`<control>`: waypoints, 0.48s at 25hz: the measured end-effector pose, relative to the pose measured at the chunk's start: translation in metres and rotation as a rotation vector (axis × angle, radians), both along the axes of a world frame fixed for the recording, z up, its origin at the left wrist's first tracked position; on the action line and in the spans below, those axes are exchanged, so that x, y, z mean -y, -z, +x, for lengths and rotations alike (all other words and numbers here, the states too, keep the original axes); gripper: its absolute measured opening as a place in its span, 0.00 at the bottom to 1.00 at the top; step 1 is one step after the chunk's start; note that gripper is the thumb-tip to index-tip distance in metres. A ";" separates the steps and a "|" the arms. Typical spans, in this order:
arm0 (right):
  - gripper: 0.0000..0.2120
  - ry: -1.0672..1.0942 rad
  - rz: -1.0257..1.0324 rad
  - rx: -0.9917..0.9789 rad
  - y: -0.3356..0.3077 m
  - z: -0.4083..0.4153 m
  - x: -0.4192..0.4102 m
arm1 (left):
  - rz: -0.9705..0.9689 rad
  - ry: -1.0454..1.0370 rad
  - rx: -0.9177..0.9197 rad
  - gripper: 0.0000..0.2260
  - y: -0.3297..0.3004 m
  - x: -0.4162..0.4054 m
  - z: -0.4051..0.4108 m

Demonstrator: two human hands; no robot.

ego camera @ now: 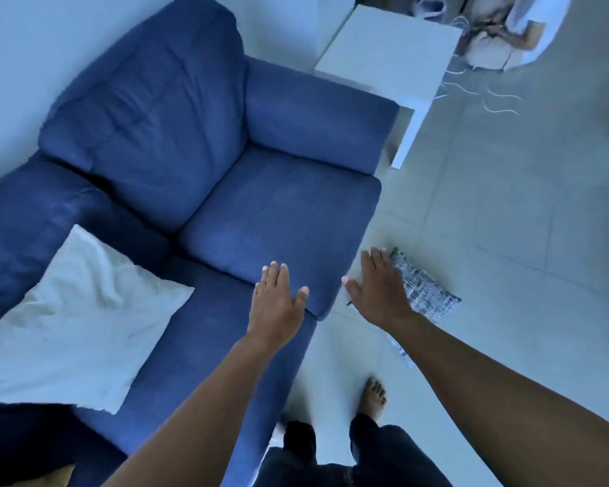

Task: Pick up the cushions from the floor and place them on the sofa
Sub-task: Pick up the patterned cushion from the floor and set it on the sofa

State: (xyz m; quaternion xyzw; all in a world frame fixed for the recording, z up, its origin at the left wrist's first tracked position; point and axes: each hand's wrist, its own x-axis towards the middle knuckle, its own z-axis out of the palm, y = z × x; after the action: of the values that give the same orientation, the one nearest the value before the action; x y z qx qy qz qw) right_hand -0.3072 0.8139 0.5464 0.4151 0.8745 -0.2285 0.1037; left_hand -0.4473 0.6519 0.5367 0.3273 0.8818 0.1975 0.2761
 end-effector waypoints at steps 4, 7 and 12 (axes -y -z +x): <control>0.34 0.142 -0.025 0.049 0.004 0.105 -0.059 | -0.068 0.177 0.051 0.33 0.012 -0.081 0.077; 0.35 0.214 0.003 0.060 0.006 0.164 -0.094 | -0.096 0.234 0.077 0.33 0.018 -0.126 0.117; 0.36 0.364 -0.058 0.078 0.017 0.215 -0.131 | -0.169 0.352 0.107 0.34 0.032 -0.183 0.147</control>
State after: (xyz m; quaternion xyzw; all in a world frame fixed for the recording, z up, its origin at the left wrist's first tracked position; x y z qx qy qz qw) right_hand -0.0919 0.9451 0.5294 0.5719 0.7733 -0.2522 0.1063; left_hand -0.3006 0.8348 0.5045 0.4412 0.8085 0.0888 0.3791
